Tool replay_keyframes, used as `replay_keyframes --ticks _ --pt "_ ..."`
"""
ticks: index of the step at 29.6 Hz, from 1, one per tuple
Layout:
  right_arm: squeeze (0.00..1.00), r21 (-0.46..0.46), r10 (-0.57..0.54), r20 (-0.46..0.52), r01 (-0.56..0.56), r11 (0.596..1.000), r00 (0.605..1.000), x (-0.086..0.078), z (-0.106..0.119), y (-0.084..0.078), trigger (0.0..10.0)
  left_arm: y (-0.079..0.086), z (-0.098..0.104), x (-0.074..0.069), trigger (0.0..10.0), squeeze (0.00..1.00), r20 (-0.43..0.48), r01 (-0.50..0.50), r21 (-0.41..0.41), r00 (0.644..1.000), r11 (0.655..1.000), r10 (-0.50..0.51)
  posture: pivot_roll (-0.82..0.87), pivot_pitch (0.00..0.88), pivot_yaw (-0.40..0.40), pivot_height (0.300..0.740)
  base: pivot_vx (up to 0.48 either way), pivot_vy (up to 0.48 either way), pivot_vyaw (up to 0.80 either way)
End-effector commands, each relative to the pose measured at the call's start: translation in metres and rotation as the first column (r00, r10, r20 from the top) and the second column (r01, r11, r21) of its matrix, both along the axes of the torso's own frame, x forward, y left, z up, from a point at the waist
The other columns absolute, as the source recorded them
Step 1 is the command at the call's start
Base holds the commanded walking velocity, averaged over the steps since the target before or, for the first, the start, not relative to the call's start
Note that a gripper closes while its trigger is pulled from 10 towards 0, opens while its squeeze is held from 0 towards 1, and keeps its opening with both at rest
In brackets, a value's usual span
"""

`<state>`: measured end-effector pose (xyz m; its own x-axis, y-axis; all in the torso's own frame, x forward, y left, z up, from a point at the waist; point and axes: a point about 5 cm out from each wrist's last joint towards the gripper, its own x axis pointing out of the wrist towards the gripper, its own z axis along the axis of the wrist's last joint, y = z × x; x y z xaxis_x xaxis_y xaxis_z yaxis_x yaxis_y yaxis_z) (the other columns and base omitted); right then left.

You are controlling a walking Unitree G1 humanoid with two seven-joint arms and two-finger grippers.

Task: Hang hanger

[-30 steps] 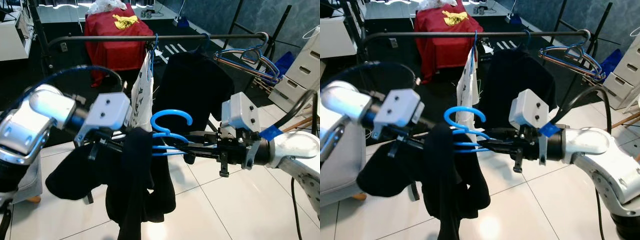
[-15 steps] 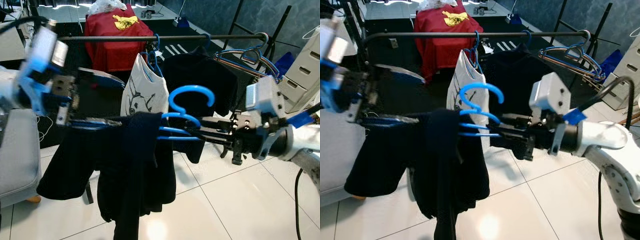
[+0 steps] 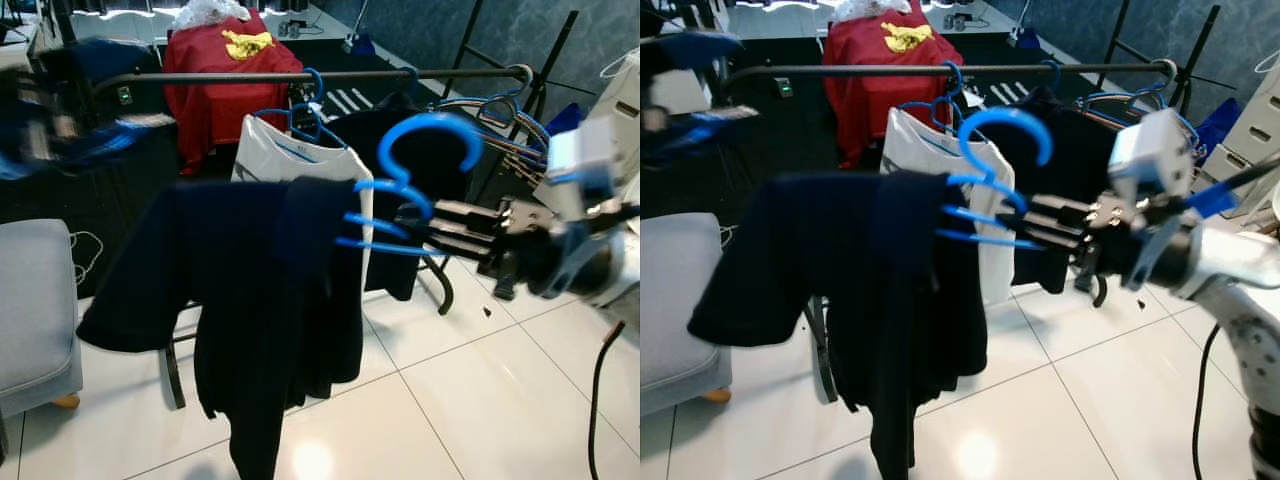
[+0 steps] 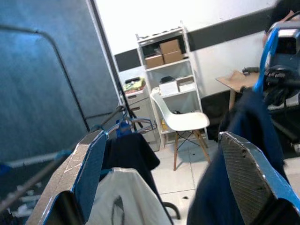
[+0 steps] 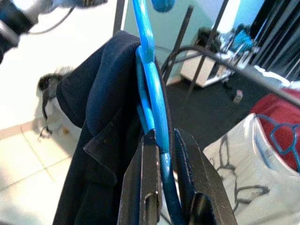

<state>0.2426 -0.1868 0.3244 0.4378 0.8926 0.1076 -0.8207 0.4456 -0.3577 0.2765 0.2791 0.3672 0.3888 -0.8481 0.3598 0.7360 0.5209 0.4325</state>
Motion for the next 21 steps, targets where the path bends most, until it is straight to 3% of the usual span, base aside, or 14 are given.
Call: replay_keyframes --ticks 1,4,7,13,21 --pt "0.0 0.058 0.017 0.076 -0.021 0.998 0.997 -0.008 0.016 -0.006 0.0 0.005 -0.025 -0.003 10.0 0.0 -0.078 0.028 0.015 0.997 0.999 -0.027 -0.06 0.088 -0.05 0.74 0.0 0.0 0.0" --pt "0.0 0.066 0.022 0.08 -0.027 0.997 0.997 -0.009 0.017 -0.006 0.0 0.002 -0.042 -0.006 10.0 0.0 -0.125 0.064 0.029 0.99 0.998 -0.06 -0.06 0.089 -0.05 0.74 0.0 0.0 0.0" --pt "0.0 0.076 0.029 0.084 -0.035 0.996 0.996 -0.01 0.019 -0.005 0.0 -0.01 -0.077 -0.018 10.0 0.0 -0.225 0.167 0.041 0.962 0.985 -0.154 -0.07 0.086 -0.049 0.74 0.0 0.0 0.0" --pt "0.0 0.079 0.041 0.084 -0.048 0.996 0.996 -0.01 0.021 -0.004 0.0 -0.024 -0.087 -0.022 10.0 0.0 -0.261 0.218 0.023 0.944 0.976 -0.204 -0.06 0.087 -0.051 0.74 0.0 0.0 0.0" --pt "0.0 0.08 0.045 0.084 -0.052 0.995 0.995 -0.01 0.022 -0.003 0.0 -0.033 -0.086 -0.024 10.0 0.0 -0.264 0.253 0.016 0.934 0.967 -0.24 -0.06 0.093 -0.055 0.74 0.0 0.0 0.0"
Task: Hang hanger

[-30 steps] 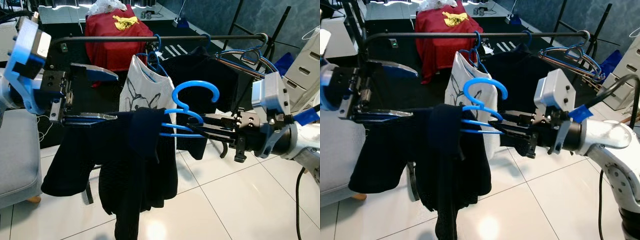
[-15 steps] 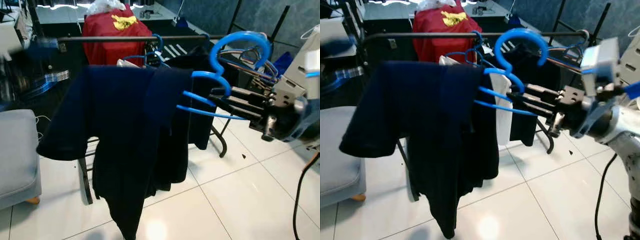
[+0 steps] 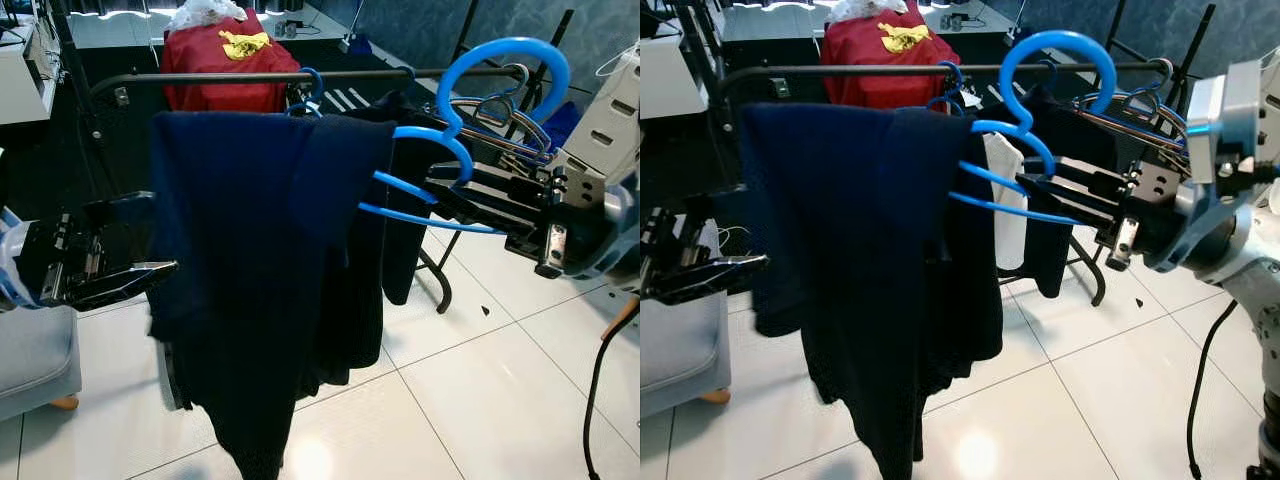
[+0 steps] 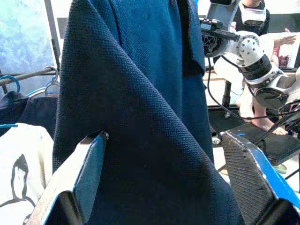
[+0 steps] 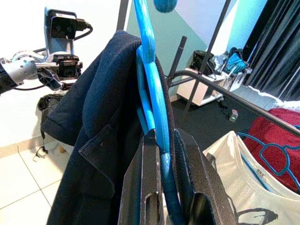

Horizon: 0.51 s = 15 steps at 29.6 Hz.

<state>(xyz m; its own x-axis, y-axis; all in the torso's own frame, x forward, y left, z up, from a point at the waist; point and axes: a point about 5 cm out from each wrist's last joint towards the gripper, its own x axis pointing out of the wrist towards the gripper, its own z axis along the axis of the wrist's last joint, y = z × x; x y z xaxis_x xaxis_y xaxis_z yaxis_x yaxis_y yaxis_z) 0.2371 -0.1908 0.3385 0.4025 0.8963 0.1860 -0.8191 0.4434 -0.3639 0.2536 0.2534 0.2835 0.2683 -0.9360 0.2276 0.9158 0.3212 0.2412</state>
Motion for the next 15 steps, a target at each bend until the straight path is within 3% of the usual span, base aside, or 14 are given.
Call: replay_keyframes --ticks 1,2,3,5,6,7,8,9,10,11,15 --pt "0.0 0.016 0.016 0.038 -0.016 1.0 0.999 -0.004 0.008 0.001 0.0 -0.009 -0.004 -0.001 10.0 0.0 -0.014 0.04 0.0 0.999 0.999 -0.04 -0.06 0.094 -0.055 0.74 0.0 0.0 0.0" --pt "0.0 0.016 0.016 0.038 -0.016 1.0 0.999 -0.004 0.008 0.001 0.0 -0.009 -0.004 -0.001 10.0 0.0 -0.014 0.04 0.0 0.999 0.999 -0.04 -0.06 0.094 -0.055 0.74 0.0 0.0 0.0" --pt "0.0 0.023 0.016 0.041 -0.017 1.0 0.999 -0.005 0.01 0.001 0.0 -0.022 -0.015 -0.002 9.4 0.0 -0.048 0.055 0.082 0.998 0.995 -0.052 -0.06 0.097 -0.052 0.74 0.0 0.0 0.0" --pt "0.0 0.026 0.016 0.043 -0.017 1.0 0.999 -0.005 0.011 0.001 0.0 -0.026 -0.019 -0.003 9.4 0.0 -0.056 0.058 0.114 0.997 0.992 -0.052 -0.06 0.097 -0.052 0.74 0.0 0.0 0.0" --pt "0.0 0.028 0.017 0.044 -0.018 0.999 0.999 -0.005 0.011 0.001 0.0 -0.03 -0.023 -0.003 7.0 0.0 -0.07 0.06 0.146 0.996 0.987 -0.05 -0.06 0.097 -0.051 0.74 0.0 0.0 0.0" --pt "0.0 0.03 0.019 0.045 -0.02 0.999 0.999 -0.006 0.012 0.001 0.0 -0.034 -0.026 -0.002 5.3 0.0 -0.081 0.06 0.172 0.996 0.983 -0.046 -0.06 0.097 -0.051 0.74 0.0 0.0 0.0" --pt "0.0 0.03 0.019 0.045 -0.02 0.999 0.999 -0.006 0.012 0.001 0.0 -0.034 -0.026 -0.002 5.3 0.0 -0.081 0.06 0.172 0.996 0.983 -0.046 -0.06 0.097 -0.051 0.74 0.0 0.0 0.0" --pt "0.0 0.031 0.02 0.045 -0.021 0.999 0.999 -0.005 0.012 0.001 0.0 -0.036 -0.029 -0.001 1.4 0.0 -0.086 0.054 0.191 0.996 0.98 -0.038 -0.06 0.098 -0.051 0.74 0.0 0.0 0.0" --pt "0.0 0.032 0.02 0.045 -0.022 0.999 0.999 -0.005 0.012 0.001 0.0 -0.037 -0.031 0.0 1.4 0.0 -0.088 0.049 0.202 0.996 0.978 -0.032 -0.06 0.098 -0.051 0.74 0.0 0.0 0.0" --pt "0.0 0.033 0.021 0.045 -0.023 0.999 0.999 -0.005 0.012 0.001 0.0 -0.039 -0.033 0.001 0.0 0.0 -0.094 0.043 0.221 0.995 0.974 -0.023 -0.06 0.099 -0.051 0.74 0.0 0.0 0.0" --pt "0.0 0.035 0.022 0.045 -0.023 0.999 0.999 -0.005 0.012 0.001 0.0 -0.042 -0.034 0.003 0.0 0.0 -0.1 0.032 0.225 0.995 0.974 -0.01 -0.06 0.099 -0.051 0.74 0.0 0.0 0.0"
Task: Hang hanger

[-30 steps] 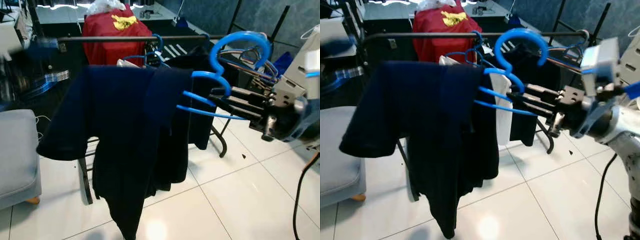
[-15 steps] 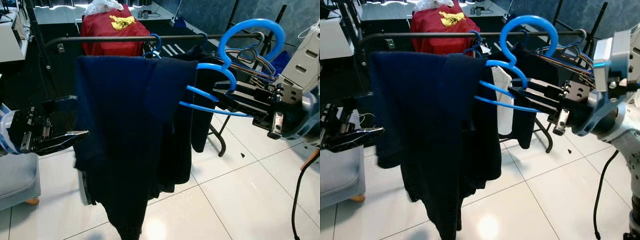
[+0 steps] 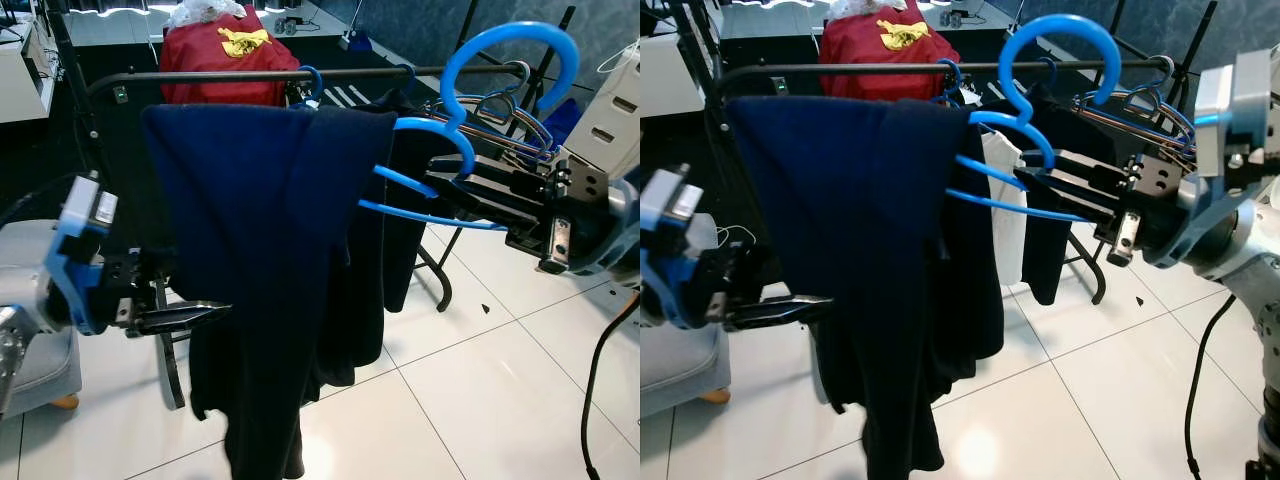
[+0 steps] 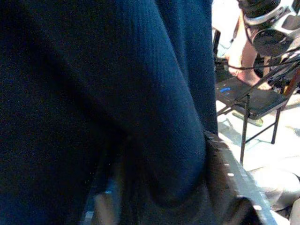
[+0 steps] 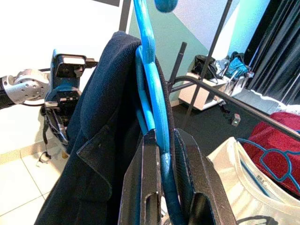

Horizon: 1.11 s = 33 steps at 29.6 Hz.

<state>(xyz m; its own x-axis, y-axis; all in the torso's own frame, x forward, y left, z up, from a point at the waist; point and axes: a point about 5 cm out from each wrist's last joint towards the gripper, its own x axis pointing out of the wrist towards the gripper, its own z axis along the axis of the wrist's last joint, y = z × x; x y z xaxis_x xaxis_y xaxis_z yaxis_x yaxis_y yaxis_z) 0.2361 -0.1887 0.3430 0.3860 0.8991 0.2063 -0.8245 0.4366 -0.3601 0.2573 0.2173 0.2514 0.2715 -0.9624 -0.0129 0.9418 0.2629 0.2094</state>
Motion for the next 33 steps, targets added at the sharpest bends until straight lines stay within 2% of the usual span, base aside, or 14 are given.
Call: replay_keyframes --ticks 1,13,16,17,18,21,22,25,26,28,29,30,31,33 --pt "0.0 0.016 0.005 0.039 -0.006 1.0 0.999 -0.005 0.008 -0.001 0.0 -0.006 -0.001 0.0 0.0 0.0 0.008 0.006 0.001 1.0 1.0 -0.006 -0.06 0.099 -0.051 0.74 0.0 0.0 0.0" --pt "0.0 0.021 0.003 0.036 -0.003 1.0 0.999 -0.004 0.008 -0.001 0.0 -0.006 0.005 0.009 0.0 0.0 0.042 -0.065 -0.07 0.997 0.995 0.068 -0.06 0.102 -0.048 0.74 0.0 0.0 0.0" --pt "0.0 0.013 -0.015 0.023 0.015 1.0 1.0 -0.003 0.005 -0.004 0.0 0.003 0.011 0.02 0.0 0.0 0.067 -0.17 -0.119 0.982 0.978 0.179 -0.06 0.102 -0.055 0.74 0.0 0.0 0.0" --pt "0.0 0.0 -0.046 0.003 0.046 0.999 0.999 -0.002 0.0 -0.008 0.0 0.018 0.02 0.03 0.0 0.0 0.085 -0.287 -0.171 0.949 0.943 0.304 -0.06 0.101 -0.057 0.74 0.0 0.0 0.0" --pt "0.0 0.0 -0.046 0.003 0.046 0.999 0.999 -0.002 0.0 -0.008 0.0 0.018 0.02 0.03 0.0 0.0 0.085 -0.287 -0.171 0.949 0.943 0.304 -0.06 0.101 -0.057 0.74 0.0 0.0 0.0" --pt "0.0 -0.015 -0.133 -0.041 0.133 0.991 0.99 0.0 -0.01 -0.024 0.0 0.062 0.04 0.043 0.5 0.0 0.065 -0.497 -0.333 0.835 0.801 0.546 -0.07 0.104 -0.055 0.74 0.0 0.0 0.0" --pt "0.0 -0.015 -0.133 -0.041 0.133 0.991 0.99 0.0 -0.01 -0.024 0.0 0.062 0.04 0.043 0.5 0.0 0.065 -0.497 -0.333 0.835 0.801 0.546 -0.07 0.104 -0.055 0.74 0.0 0.0 0.0" --pt "0.0 -0.031 -0.18 -0.06 0.179 0.983 0.982 0.0 -0.016 -0.032 0.0 0.079 0.05 0.042 0.0 0.0 0.041 -0.534 -0.416 0.797 0.736 0.602 -0.07 0.104 -0.053 0.74 0.0 0.0 0.0" --pt "0.0 -0.031 -0.18 -0.06 0.179 0.983 0.982 0.0 -0.016 -0.032 0.0 0.079 0.05 0.042 0.0 0.0 0.041 -0.534 -0.416 0.797 0.736 0.602 -0.07 0.104 -0.053 0.74 0.0 0.0 0.0" --pt "0.0 -0.037 -0.204 -0.073 0.202 0.979 0.976 0.0 -0.02 -0.034 0.0 0.095 0.059 0.041 0.0 0.0 0.008 -0.563 -0.499 0.757 0.659 0.654 -0.07 0.103 -0.052 0.74 0.0 0.0 0.0" --pt "0.0 -0.037 -0.204 -0.073 0.202 0.979 0.976 0.0 -0.02 -0.034 0.0 0.095 0.059 0.041 0.0 0.0 0.008 -0.563 -0.499 0.757 0.659 0.654 -0.07 0.103 -0.052 0.74 0.0 0.0 0.0" --pt "0.0 -0.047 -0.217 -0.083 0.214 0.976 0.973 0.001 -0.023 -0.035 0.0 0.101 0.062 0.041 0.2 0.0 -0.015 -0.577 -0.538 0.736 0.615 0.677 -0.07 0.103 -0.05 0.74 0.0 0.0 0.0" --pt "0.0 -0.047 -0.217 -0.083 0.214 0.976 0.973 0.001 -0.023 -0.035 0.0 0.101 0.062 0.041 0.2 0.0 -0.015 -0.577 -0.538 0.736 0.615 0.677 -0.07 0.103 -0.05 0.74 0.0 0.0 0.0" --pt "0.0 -0.091 -0.256 -0.111 0.247 0.965 0.96 0.006 -0.033 -0.037 0.0 0.11 0.065 0.043 0.4 0.0 -0.053 -0.59 -0.591 0.709 0.55 0.703 -0.07 0.1 -0.053 0.74 0.0 0.0 0.0"
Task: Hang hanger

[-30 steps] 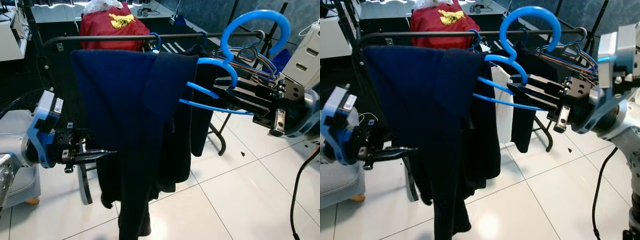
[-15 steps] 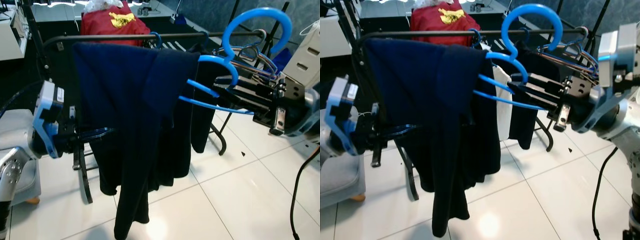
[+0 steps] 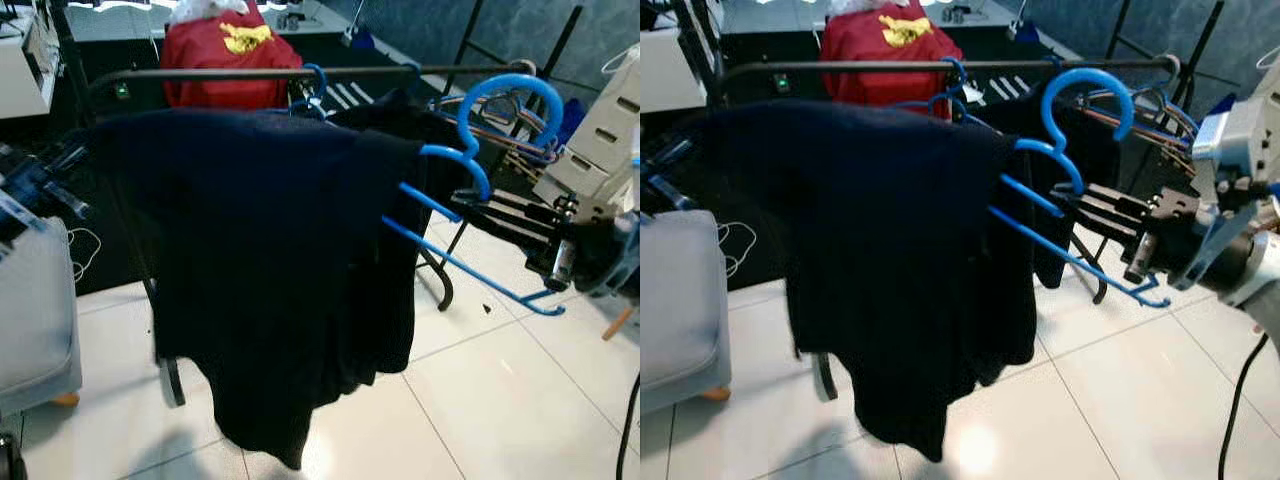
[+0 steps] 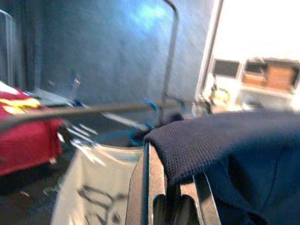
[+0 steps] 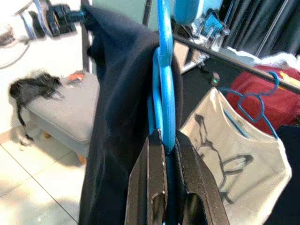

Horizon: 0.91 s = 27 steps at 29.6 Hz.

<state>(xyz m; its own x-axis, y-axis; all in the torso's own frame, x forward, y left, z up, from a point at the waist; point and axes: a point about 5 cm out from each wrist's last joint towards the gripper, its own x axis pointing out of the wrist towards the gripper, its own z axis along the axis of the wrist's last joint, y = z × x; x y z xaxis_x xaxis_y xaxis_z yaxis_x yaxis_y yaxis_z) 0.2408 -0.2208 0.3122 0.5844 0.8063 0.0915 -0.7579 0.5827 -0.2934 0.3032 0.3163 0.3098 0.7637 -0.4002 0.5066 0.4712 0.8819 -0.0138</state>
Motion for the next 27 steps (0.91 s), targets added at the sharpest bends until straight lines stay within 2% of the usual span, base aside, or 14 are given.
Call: replay_keyframes --ticks 1,3,4,6,14,16,18,19,20,21,23,24,26,27 --pt "0.0 -0.016 -0.045 0.003 0.045 0.999 0.999 0.001 -0.003 -0.005 0.0 0.011 0.007 -0.003 0.4 0.0 0.028 -0.045 -0.041 0.999 0.998 0.046 -0.07 0.1 -0.053 0.74 0.0 0.0 0.0" --pt "0.0 -0.064 -0.077 -0.046 0.074 0.995 0.996 0.005 -0.017 -0.007 0.0 0.017 0.008 0.0 0.5 0.0 0.03 -0.088 -0.092 0.995 0.992 0.091 -0.07 0.101 -0.054 0.74 0.0 0.0 0.0" --pt "0.0 -0.078 -0.091 -0.071 0.085 0.993 0.993 0.007 -0.024 -0.008 0.0 0.02 0.009 0.001 0.0 0.0 0.032 -0.107 -0.121 0.993 0.987 0.111 -0.07 0.099 -0.054 0.74 0.0 0.0 0.0" --pt "0.0 -0.095 -0.108 -0.099 0.099 0.991 0.989 0.009 -0.033 -0.01 0.0 0.023 0.01 0.002 0.0 0.0 0.035 -0.121 -0.155 0.991 0.98 0.128 -0.07 0.097 -0.053 0.74 0.0 0.0 0.0" --pt "0.0 -0.128 -0.108 -0.188 0.084 0.988 0.976 0.009 -0.057 -0.008 0.0 0.027 0.015 0.006 0.0 0.0 0.054 -0.139 -0.221 0.987 0.965 0.154 -0.07 0.094 -0.051 0.74 0.0 0.0 0.0" --pt "0.0 -0.189 -0.135 -0.228 0.092 0.978 0.964 0.009 -0.072 -0.009 0.0 0.028 0.017 0.008 0.0 0.0 0.051 -0.16 -0.237 0.983 0.958 0.177 -0.07 0.092 -0.051 0.74 0.0 0.0 0.0" --pt "0.0 -0.216 -0.146 -0.241 0.094 0.972 0.959 0.009 -0.079 -0.009 0.0 0.029 0.018 0.009 0.0 0.0 0.049 -0.171 -0.243 0.981 0.955 0.188 -0.07 0.092 -0.051 0.74 0.0 0.0 0.0" --pt "0.0 -0.152 -0.13 -0.256 0.093 0.984 0.958 0.009 -0.084 -0.006 0.0 0.02 0.005 0.015 0.2 0.0 -0.001 -0.18 -0.177 0.983 0.968 0.182 -0.06 0.09 -0.049 0.74 0.0 0.0 0.0" --pt "0.0 -0.152 -0.13 -0.256 0.093 0.984 0.958 0.009 -0.084 -0.006 0.0 0.02 0.005 0.015 0.2 0.0 -0.001 -0.18 -0.177 0.983 0.968 0.182 -0.06 0.09 -0.049 0.74 0.0 0.0 0.0" --pt "0.0 -0.098 -0.122 -0.267 0.099 0.99 0.956 0.01 -0.089 -0.004 0.0 0.011 -0.006 0.02 0.3 0.0 -0.042 -0.175 -0.129 0.984 0.976 0.171 -0.06 0.088 -0.048 0.74 0.0 0.0 0.0" --pt "0.0 -0.098 -0.122 -0.267 0.099 0.99 0.956 0.01 -0.089 -0.004 0.0 0.011 -0.006 0.02 0.3 0.0 -0.042 -0.175 -0.129 0.984 0.976 0.171 -0.06 0.088 -0.048 0.74 0.0 0.0 0.0" --pt "0.0 -0.04 -0.145 -0.299 0.14 0.989 0.943 0.013 -0.1 -0.006 7.6 -0.004 -0.027 0.024 0.6 0.0 -0.112 -0.157 -0.046 0.982 0.986 0.152 -0.06 0.089 -0.048 0.74 0.0 0.0 0.0" --pt "0.0 0.02 -0.196 -0.353 0.217 0.976 0.915 0.017 -0.12 -0.009 7.8 -0.024 -0.062 0.026 0.2 0.0 -0.217 -0.12 0.019 0.969 0.993 0.121 -0.06 0.092 -0.047 0.74 0.0 0.0 0.0" --pt "0.0 0.02 -0.196 -0.353 0.217 0.976 0.915 0.017 -0.12 -0.009 7.8 -0.024 -0.062 0.026 0.2 0.0 -0.217 -0.12 0.019 0.969 0.993 0.121 -0.06 0.092 -0.047 0.74 0.0 0.0 0.0"
